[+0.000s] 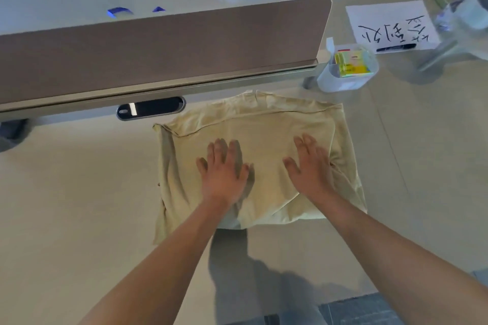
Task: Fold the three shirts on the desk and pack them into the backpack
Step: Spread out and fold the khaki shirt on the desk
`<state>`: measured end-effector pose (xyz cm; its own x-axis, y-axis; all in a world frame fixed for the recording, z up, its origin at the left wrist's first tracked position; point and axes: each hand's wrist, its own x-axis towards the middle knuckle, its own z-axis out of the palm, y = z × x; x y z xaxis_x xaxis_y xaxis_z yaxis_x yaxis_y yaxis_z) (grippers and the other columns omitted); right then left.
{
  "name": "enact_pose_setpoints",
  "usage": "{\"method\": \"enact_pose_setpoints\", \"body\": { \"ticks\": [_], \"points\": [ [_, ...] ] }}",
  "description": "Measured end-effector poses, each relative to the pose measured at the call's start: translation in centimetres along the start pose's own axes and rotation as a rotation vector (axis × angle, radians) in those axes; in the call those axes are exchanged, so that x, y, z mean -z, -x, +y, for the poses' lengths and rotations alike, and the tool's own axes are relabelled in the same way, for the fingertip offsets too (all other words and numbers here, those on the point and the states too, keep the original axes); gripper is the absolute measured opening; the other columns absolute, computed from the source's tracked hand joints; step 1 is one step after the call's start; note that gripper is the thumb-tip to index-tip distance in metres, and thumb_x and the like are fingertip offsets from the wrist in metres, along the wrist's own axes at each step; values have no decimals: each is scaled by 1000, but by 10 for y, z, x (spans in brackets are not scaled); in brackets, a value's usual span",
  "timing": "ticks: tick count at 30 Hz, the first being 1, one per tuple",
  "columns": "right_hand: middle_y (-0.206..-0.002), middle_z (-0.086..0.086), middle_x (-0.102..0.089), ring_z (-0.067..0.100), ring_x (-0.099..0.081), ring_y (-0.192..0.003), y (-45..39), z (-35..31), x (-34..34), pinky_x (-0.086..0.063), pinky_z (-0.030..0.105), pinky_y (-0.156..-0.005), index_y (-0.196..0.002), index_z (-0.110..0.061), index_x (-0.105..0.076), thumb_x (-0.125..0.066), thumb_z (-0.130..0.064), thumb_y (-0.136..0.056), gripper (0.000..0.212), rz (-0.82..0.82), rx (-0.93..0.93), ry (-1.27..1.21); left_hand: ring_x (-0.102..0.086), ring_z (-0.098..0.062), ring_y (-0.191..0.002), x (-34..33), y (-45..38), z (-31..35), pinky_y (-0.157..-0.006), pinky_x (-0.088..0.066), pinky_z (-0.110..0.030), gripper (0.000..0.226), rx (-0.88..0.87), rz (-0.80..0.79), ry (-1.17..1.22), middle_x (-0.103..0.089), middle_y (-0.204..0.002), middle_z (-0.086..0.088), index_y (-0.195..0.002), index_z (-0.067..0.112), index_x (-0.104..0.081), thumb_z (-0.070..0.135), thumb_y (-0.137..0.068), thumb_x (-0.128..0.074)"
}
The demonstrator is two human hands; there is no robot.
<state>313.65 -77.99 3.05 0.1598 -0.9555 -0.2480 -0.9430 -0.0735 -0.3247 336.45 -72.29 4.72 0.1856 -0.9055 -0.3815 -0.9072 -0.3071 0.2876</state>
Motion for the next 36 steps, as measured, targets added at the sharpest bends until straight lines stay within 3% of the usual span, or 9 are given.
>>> {"method": "enact_pose_setpoints", "body": {
  "ticks": [3, 8, 12, 17, 21, 25, 28, 36],
  "points": [
    [-172, 11, -20, 29, -15, -160, -7, 4, -24, -11, 54, -128, -164, -17, -27, -31, -59, -103, 74, 22, 90, 155, 14, -30, -159, -26, -12, 7, -122, 2, -69, 73, -11, -5, -100, 10, -173, -8, -164, 33, 5, 65, -103, -16],
    [-175, 9, -9, 27, -4, -162, -13, 11, -61, -1, 55, -129, -167, -18, -18, -27, -57, -107, 72, 82, 125, 248, 15, -26, -159, -71, -22, -12, -120, 2, -71, 75, 37, 84, -160, 14, -173, -6, -164, 34, 11, 69, -102, -11],
    [-175, 9, -8, 26, -3, -162, -14, 16, -73, -1, 54, -130, -167, -19, -17, -28, -57, -107, 72, 132, 134, 230, 11, -26, -160, -89, -28, -18, -121, 2, -70, 75, 19, 166, -193, 8, -174, -6, -166, 32, 4, 68, -103, -15],
    [-175, 8, -7, 24, -1, -162, -9, 24, -59, -3, 52, -130, -166, -18, -19, -28, -55, -108, 70, 64, 166, 102, 9, -31, -160, -80, -24, -3, -120, -4, -72, 73, 50, 155, -150, 4, -174, -10, -166, 26, -2, 59, -103, -17],
    [-173, 11, -19, 27, -11, -161, 13, 42, -36, -4, 53, -130, -163, -13, -28, -32, -47, -108, 65, 185, 151, 211, 11, -32, -160, -78, -17, 42, -122, 0, -70, 69, -89, 183, -111, 5, -174, -8, -166, 30, -2, 58, -105, -18],
    [-175, 9, -6, 26, 0, -162, 8, 63, -40, -2, 60, -128, -166, -19, -18, -31, -54, -109, 68, 157, 49, 261, 21, -28, -158, -96, -29, 57, -118, -1, -74, 71, -30, 105, -138, 18, -173, -3, -165, 35, 5, 65, -104, -13],
    [-176, 5, 6, 25, 9, -162, 5, 74, -50, -2, 61, -128, -168, -23, -11, -27, -59, -108, 72, 131, 6, 251, 20, -28, -158, -109, -29, 55, -118, -2, -75, 72, -11, 139, -176, 19, -173, -3, -165, 34, 4, 65, -104, -14],
    [-176, 4, 5, 25, 8, -162, 6, 95, -46, -7, 60, -128, -168, -24, -10, -24, -61, -107, 73, 149, 31, 245, 22, -28, -158, -119, -24, 72, -119, 0, -74, 72, -7, 172, -153, 17, -173, -4, -166, 32, 3, 65, -104, -15]
  ]
}}
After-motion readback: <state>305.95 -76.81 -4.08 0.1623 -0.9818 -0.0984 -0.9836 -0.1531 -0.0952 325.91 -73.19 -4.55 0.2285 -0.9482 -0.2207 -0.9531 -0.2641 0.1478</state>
